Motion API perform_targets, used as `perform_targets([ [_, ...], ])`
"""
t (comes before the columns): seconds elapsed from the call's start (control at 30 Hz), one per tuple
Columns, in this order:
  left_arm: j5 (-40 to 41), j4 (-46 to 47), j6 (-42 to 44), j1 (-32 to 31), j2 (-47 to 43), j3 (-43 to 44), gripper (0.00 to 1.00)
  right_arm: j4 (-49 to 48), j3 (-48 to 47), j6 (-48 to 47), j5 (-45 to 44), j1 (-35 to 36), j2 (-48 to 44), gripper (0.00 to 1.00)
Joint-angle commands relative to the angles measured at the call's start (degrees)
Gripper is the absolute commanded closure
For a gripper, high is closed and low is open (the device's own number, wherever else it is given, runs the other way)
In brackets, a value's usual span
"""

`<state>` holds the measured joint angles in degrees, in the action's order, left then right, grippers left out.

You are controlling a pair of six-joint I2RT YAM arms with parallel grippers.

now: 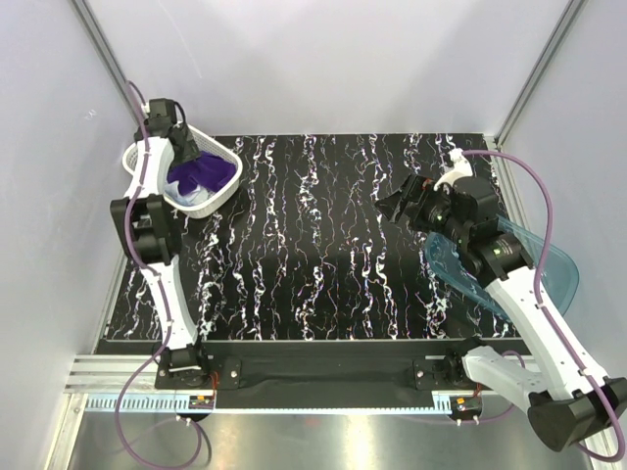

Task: Fold and stack the towels
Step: Grab crumpled towel

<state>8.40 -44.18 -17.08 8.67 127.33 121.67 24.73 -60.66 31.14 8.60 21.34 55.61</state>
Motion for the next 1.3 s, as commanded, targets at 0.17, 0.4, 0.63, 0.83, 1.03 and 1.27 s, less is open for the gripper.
perform_targets([
  [0.17, -2.52, 5.86, 3.11, 0.12, 6.43, 5.34, 0.32, -1.7, -1.04, -5.03, -2.1, 0.28, 0.46, 0.0],
  [0.4, -2.6, 6.83, 3.81, 0.21, 6.63, 5.6, 0.77, -2.41, -0.95, -5.3, -1.04, 0.37, 2.3, 0.0],
  [0.63, -3.21, 8.94, 5.04, 0.03, -2.24, 4.37, 0.86, -1.62, -2.26, -4.25, -1.3, 0.19, 3.36, 0.0],
  [0.83, -4.71, 10.08, 5.13, -0.4, -6.91, 1.65, 1.0, -0.65, -2.18, -2.22, -0.78, 0.28, 3.01, 0.0],
  [1.03, -3.11, 7.89, 4.16, -0.75, -5.52, -0.2, 0.73, -0.65, -1.74, -1.52, -0.43, 0.28, 1.96, 0.0],
  [1.27, -0.84, 5.42, 2.58, -1.46, -1.64, -2.74, 0.75, -0.56, -2.44, -2.13, 0.01, 0.28, 2.65, 0.0],
])
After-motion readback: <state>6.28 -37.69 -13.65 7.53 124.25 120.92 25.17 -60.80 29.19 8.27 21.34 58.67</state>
